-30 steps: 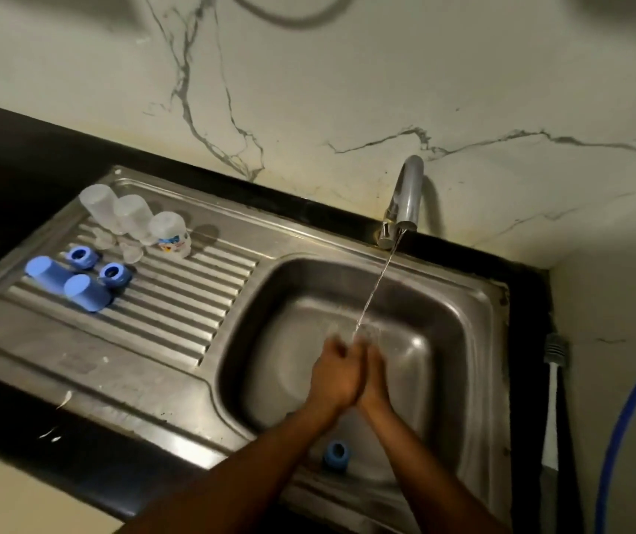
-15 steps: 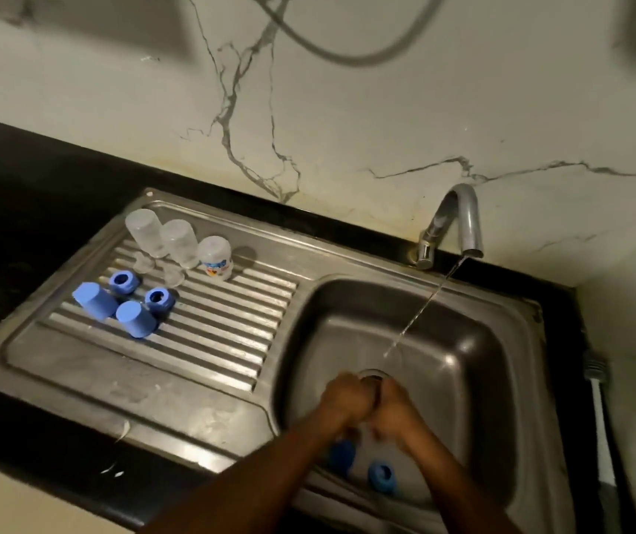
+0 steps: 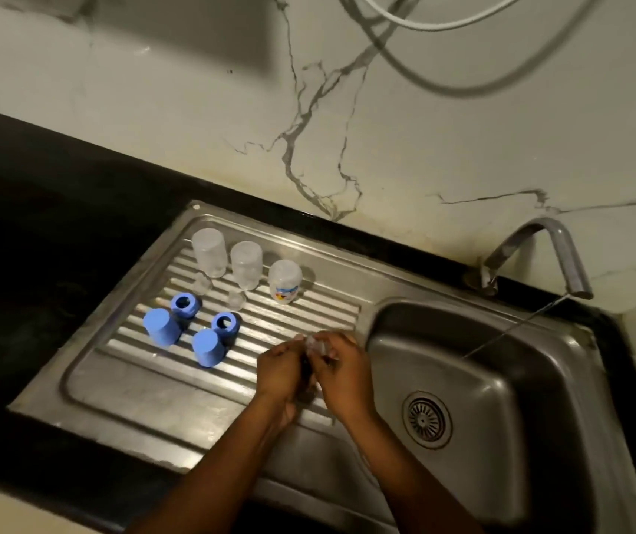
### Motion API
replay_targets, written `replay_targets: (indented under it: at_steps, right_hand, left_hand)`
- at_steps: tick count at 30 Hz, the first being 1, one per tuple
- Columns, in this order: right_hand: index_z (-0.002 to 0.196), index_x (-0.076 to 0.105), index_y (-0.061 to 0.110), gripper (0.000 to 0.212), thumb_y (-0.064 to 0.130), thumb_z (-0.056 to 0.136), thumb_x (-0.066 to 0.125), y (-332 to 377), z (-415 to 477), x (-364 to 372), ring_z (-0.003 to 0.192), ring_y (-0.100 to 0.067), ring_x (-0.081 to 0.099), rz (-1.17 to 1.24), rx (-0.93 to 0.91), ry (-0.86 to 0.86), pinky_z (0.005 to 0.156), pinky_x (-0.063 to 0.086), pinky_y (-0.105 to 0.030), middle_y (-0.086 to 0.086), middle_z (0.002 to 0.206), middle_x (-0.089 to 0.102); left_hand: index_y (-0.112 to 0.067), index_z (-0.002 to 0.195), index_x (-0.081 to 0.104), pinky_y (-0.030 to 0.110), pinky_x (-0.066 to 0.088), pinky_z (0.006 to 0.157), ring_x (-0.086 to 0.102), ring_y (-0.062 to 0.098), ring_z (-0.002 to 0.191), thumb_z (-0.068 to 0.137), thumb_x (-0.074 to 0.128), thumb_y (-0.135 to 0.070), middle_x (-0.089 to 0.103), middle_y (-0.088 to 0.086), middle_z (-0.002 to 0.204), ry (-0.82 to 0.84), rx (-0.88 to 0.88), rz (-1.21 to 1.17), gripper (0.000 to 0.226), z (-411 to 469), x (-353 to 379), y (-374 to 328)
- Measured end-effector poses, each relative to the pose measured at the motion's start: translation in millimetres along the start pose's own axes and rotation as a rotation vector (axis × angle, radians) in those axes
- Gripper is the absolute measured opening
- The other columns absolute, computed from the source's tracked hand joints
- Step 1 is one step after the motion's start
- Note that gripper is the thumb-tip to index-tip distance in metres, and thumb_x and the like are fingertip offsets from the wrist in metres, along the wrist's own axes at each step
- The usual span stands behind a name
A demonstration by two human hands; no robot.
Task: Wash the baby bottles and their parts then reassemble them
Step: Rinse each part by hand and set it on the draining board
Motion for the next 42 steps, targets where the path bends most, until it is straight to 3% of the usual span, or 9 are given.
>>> replay_targets:
  at_steps: [2, 7, 12, 18, 24, 28, 34, 38, 42]
  right_hand:
    - [0.103, 0.073, 0.027, 0.027, 0.044, 0.085, 0.066, 7.0, 15.8, 24.9, 0.094, -0.008, 0.066, -0.021, 0.032, -0.004, 0.085, 0.056, -0.033, 0.01, 0.101, 0.071]
    - [0.104, 0.071, 0.021, 0.02, 0.029, 0.086, 0.074, 10.8, 41.5, 66.4, 0.087, -0.015, 0.066, -0.08, 0.105, -0.086, 0.077, 0.054, -0.031, 0.0, 0.097, 0.072]
    - [0.115, 0.072, 0.019, 0.03, 0.031, 0.088, 0.072, -3.3, 48.8, 84.3, 0.111, -0.023, 0.058, -0.139, 0.157, -0.154, 0.093, 0.048, -0.035, -0.005, 0.116, 0.067]
    - [0.115, 0.072, 0.016, 0.03, 0.029, 0.088, 0.072, -13.4, 51.5, 86.3, 0.112, -0.027, 0.058, -0.154, 0.169, -0.175, 0.095, 0.048, -0.038, -0.009, 0.117, 0.065]
    - [0.116, 0.068, 0.017, 0.032, 0.023, 0.085, 0.076, -20.1, 48.8, 75.9, 0.101, -0.02, 0.065, -0.016, 0.112, -0.117, 0.089, 0.055, -0.038, -0.002, 0.112, 0.067]
    - [0.117, 0.067, 0.013, 0.029, 0.011, 0.088, 0.067, -34.8, 38.4, 36.2, 0.097, -0.024, 0.066, 0.0, 0.075, -0.106, 0.089, 0.055, -0.041, -0.008, 0.108, 0.069]
    - [0.117, 0.07, 0.008, 0.025, 0.005, 0.095, 0.058, -108.2, -0.6, -89.9, 0.098, -0.022, 0.069, -0.085, 0.088, -0.131, 0.088, 0.053, -0.028, -0.01, 0.109, 0.073]
    - [0.106, 0.073, 0.004, 0.021, 0.003, 0.088, 0.063, -215.2, -42.9, -147.1, 0.106, -0.031, 0.065, -0.486, 0.365, 0.298, 0.089, 0.049, -0.029, -0.015, 0.113, 0.071]
    - [0.124, 0.062, 0.003, 0.046, 0.027, 0.087, 0.076, -289.9, -115.2, -160.9, 0.114, -0.027, 0.061, -0.683, 0.655, 0.789, 0.097, 0.051, -0.035, -0.012, 0.125, 0.062]
  left_hand:
    - [0.003, 0.094, 0.071, 0.032, 0.049, 0.053, 0.063, 0.031, 0.066, 0.093, 0.058, -0.016, 0.071, 0.025, 0.085, 0.017, 0.009, 0.021, 0.023, 12.0, -16.8, -12.3]
    - [-0.006, 0.091, 0.07, 0.054, 0.059, 0.076, 0.071, 0.043, 0.082, 0.097, 0.051, -0.015, 0.074, 0.019, 0.082, -0.024, 0.173, 0.272, 0.022, 24.0, -46.4, -32.4]
    - [-0.009, 0.09, 0.068, 0.052, 0.058, 0.074, 0.071, 0.038, 0.08, 0.097, 0.052, -0.007, 0.073, 0.015, 0.08, -0.06, 0.215, 0.309, 0.018, 23.1, -50.3, -32.5]
    - [-0.014, 0.089, 0.067, 0.056, 0.058, 0.076, 0.071, 0.029, 0.076, 0.094, 0.052, -0.009, 0.073, 0.009, 0.079, -0.074, 0.237, 0.394, 0.017, 37.3, -51.4, -26.5]
    - [-0.014, 0.101, 0.066, 0.046, 0.059, 0.077, 0.071, 0.019, 0.078, 0.095, 0.053, -0.007, 0.073, 0.003, 0.087, -0.076, 0.374, 0.499, 0.016, 23.4, -34.7, -34.2]
    - [-0.014, 0.101, 0.069, 0.028, 0.051, 0.072, 0.068, 0.018, 0.079, 0.093, 0.057, -0.004, 0.073, 0.004, 0.088, -0.018, 0.576, 0.664, 0.018, 0.3, 1.2, -34.2]
    - [-0.007, 0.104, 0.072, 0.019, 0.043, 0.069, 0.063, 0.017, 0.074, 0.09, 0.058, 0.0, 0.073, 0.01, 0.087, 0.305, 0.693, 0.894, 0.021, -31.3, 109.1, 33.1]
    - [-0.008, 0.105, 0.072, 0.031, 0.053, 0.081, 0.069, 0.027, 0.089, 0.091, 0.06, -0.01, 0.074, 0.013, 0.095, 0.467, 0.535, 1.089, 0.019, -39.0, 163.3, 112.8]
    - [-0.008, 0.114, 0.071, 0.031, 0.053, 0.09, 0.067, 0.027, 0.103, 0.092, 0.061, -0.012, 0.072, 0.013, 0.111, 0.536, 0.354, 1.246, 0.025, -44.2, 188.1, 176.0]
Point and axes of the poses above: each hand's wrist, its own z-axis towards the middle knuckle, its own x-axis out of the palm, y = z × x, the point moved 10 cm from there along z, towards the middle knuckle
